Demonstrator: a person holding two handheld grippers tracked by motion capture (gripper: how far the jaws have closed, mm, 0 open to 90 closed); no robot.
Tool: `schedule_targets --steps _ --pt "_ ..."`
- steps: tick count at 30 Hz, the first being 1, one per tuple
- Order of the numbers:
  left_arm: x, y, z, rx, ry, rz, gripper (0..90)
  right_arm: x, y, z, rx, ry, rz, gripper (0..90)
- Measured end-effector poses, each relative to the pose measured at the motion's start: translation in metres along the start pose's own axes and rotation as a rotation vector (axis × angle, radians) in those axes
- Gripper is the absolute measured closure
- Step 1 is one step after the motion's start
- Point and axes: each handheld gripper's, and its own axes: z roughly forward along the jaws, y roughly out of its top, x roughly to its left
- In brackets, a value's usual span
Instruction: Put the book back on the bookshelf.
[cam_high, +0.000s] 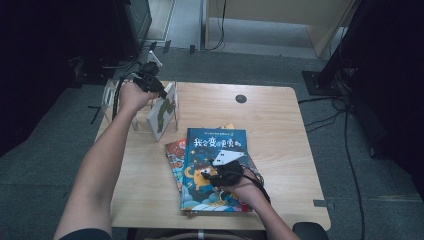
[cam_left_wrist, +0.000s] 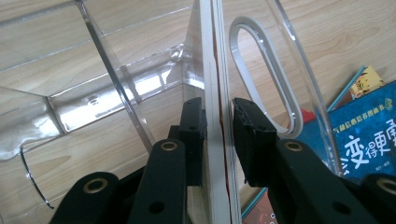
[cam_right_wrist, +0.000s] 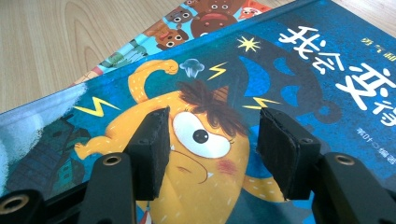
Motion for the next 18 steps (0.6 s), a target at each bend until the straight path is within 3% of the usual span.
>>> schedule_targets --steps 18 --pt "-0.007 -0.002 -0.021 -0.029 0.009 0.033 67.2 0.0 0.0 0.0 0.002 0.001 0.002 44.1"
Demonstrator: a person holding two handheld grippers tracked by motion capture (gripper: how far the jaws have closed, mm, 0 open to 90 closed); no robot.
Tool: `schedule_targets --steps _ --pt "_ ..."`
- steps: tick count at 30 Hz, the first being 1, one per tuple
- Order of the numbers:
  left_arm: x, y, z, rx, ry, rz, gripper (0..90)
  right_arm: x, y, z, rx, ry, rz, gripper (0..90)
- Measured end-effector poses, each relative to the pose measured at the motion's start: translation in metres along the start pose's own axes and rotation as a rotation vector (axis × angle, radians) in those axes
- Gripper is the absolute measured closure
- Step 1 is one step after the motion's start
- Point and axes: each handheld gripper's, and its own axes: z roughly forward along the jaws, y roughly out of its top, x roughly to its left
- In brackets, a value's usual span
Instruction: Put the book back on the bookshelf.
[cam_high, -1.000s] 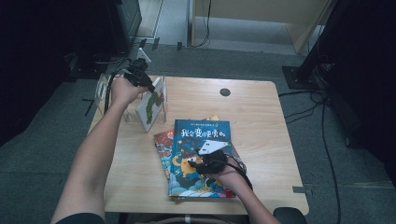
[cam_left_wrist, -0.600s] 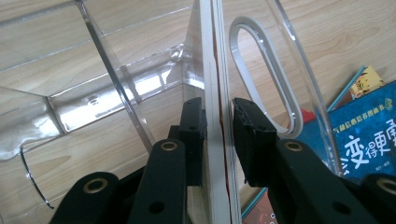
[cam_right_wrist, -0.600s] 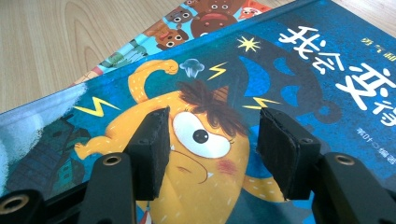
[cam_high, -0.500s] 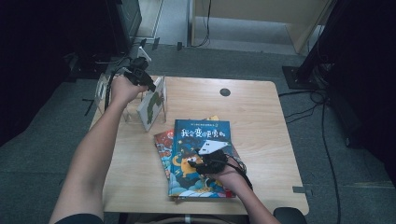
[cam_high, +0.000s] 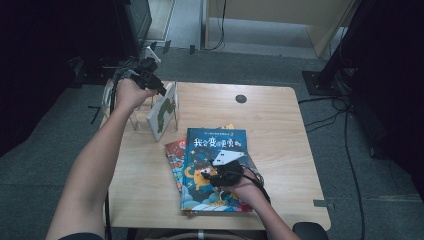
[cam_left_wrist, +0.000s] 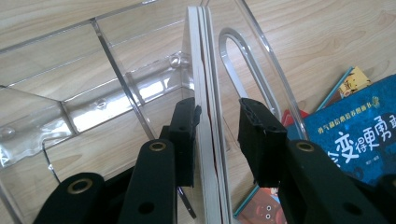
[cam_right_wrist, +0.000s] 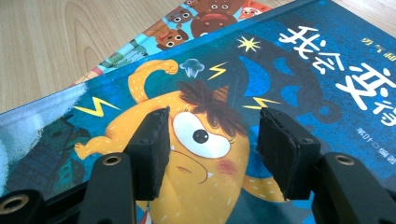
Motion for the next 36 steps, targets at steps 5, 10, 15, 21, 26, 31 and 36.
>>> schedule_targets --steps 5,10,15,21,26,31,36 --pt "-0.008 -0.004 -0.007 -0.018 0.009 0.021 65.6 0.0 0.0 0.0 0.0 0.0 0.0 44.1" --pt "-0.017 -0.017 -0.011 -0.038 -0.02 0.034 66.0 0.0 0.0 0.0 0.0 0.002 0.004 44.0" --pt "-0.021 -0.031 -0.014 -0.054 -0.046 0.046 65.4 -0.001 0.0 0.0 -0.002 0.006 0.005 43.6" --pt "-0.029 -0.049 -0.019 -0.083 -0.078 0.083 64.2 -0.005 0.002 0.002 -0.008 0.02 0.027 43.6" --pt "-0.037 -0.066 -0.022 -0.104 -0.124 0.11 65.3 -0.008 0.004 0.003 0.0 0.003 0.013 44.0" --pt "-0.051 -0.081 -0.02 -0.111 -0.116 0.162 65.7 -0.009 0.006 0.004 0.006 -0.006 0.021 44.2" --pt "-0.06 -0.094 -0.014 -0.123 -0.142 0.187 65.1 -0.012 0.005 0.003 0.006 -0.006 0.036 44.2"
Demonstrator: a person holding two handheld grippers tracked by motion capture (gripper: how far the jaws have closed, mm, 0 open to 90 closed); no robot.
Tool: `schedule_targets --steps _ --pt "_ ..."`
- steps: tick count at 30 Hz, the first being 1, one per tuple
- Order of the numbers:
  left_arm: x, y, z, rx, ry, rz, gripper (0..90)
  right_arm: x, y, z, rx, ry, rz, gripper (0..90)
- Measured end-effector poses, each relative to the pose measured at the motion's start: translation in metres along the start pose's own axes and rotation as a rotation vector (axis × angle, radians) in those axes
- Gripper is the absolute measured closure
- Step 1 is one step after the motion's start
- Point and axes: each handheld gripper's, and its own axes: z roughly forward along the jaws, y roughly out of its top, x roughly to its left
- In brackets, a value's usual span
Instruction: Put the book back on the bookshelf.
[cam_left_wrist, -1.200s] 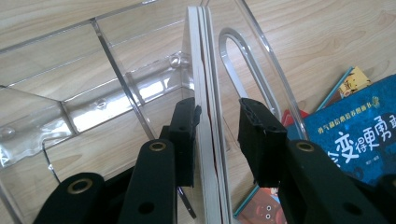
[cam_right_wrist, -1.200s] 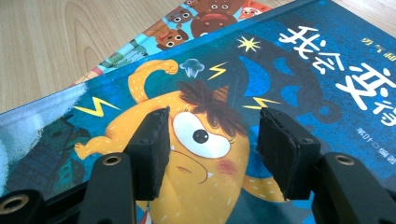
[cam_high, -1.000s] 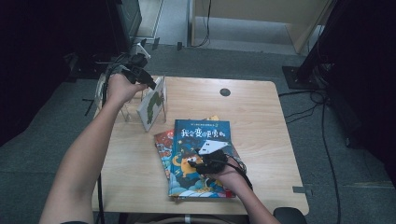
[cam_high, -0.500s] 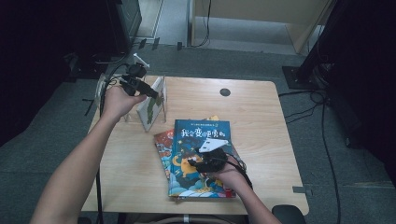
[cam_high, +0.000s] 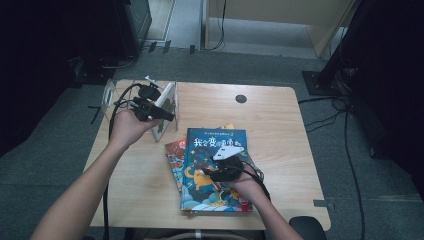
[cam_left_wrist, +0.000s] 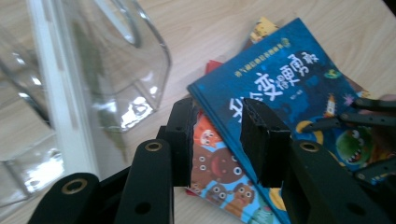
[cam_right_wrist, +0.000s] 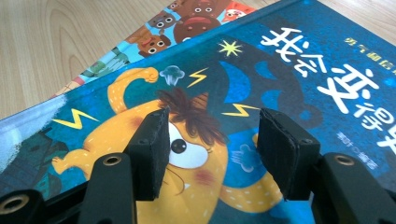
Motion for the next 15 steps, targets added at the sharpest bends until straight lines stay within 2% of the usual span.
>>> schedule_targets --steps 3,8,15 --pt "-0.005 -0.008 0.004 0.004 0.007 0.015 64.3 -0.002 0.0 -0.003 -0.002 -0.002 0.014 44.2" --pt "-0.007 -0.025 0.012 0.002 -0.008 0.021 64.3 -0.007 -0.001 -0.008 -0.021 -0.005 0.032 44.2" --pt "-0.01 -0.046 0.026 -0.006 -0.017 0.031 63.8 -0.012 0.0 -0.012 -0.016 -0.019 0.036 45.0"
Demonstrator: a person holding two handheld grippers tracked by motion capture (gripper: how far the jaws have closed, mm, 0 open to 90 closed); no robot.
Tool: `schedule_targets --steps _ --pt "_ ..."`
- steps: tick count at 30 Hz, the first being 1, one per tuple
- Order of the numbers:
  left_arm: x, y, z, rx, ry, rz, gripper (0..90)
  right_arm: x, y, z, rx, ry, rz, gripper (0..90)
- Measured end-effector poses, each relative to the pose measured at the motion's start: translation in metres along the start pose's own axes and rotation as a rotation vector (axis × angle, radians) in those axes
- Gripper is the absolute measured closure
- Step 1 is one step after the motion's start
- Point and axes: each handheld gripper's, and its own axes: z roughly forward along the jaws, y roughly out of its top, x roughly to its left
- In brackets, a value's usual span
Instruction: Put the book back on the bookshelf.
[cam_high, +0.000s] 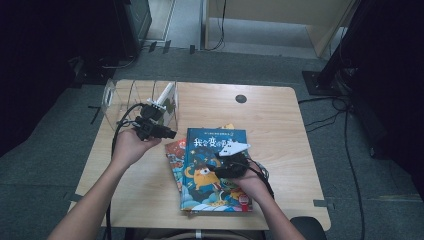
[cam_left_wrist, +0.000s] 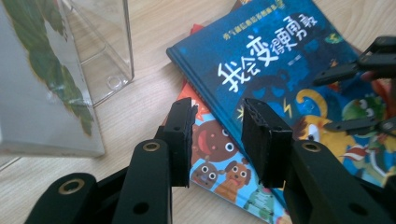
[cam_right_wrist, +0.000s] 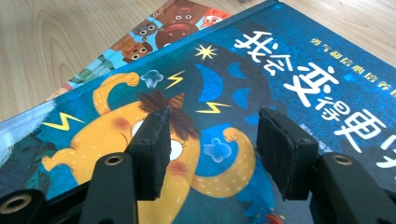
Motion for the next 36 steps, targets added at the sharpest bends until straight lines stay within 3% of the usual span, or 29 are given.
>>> schedule_targets --steps 12,14,20,24,29,36 --pt "-0.009 -0.028 0.018 -0.022 -0.054 0.01 63.0 -0.003 -0.001 -0.002 0.003 -0.016 0.005 45.6" --pt "-0.012 -0.032 0.021 -0.032 -0.064 -0.009 62.6 -0.004 -0.001 -0.004 0.0 -0.02 0.004 45.6" --pt "-0.018 -0.042 0.029 -0.039 -0.083 0.014 62.6 -0.008 -0.003 -0.009 -0.006 -0.031 0.026 45.9" --pt "-0.021 -0.047 0.036 -0.044 -0.075 0.034 62.7 -0.01 -0.006 -0.012 -0.011 -0.037 0.034 46.6" --pt "-0.023 -0.053 0.049 -0.017 -0.08 0.048 62.9 -0.011 -0.01 -0.016 -0.006 -0.05 0.038 47.4" --pt "-0.021 -0.062 0.062 -0.017 -0.086 0.065 64.1 -0.012 -0.015 -0.021 -0.001 -0.067 0.044 50.0"
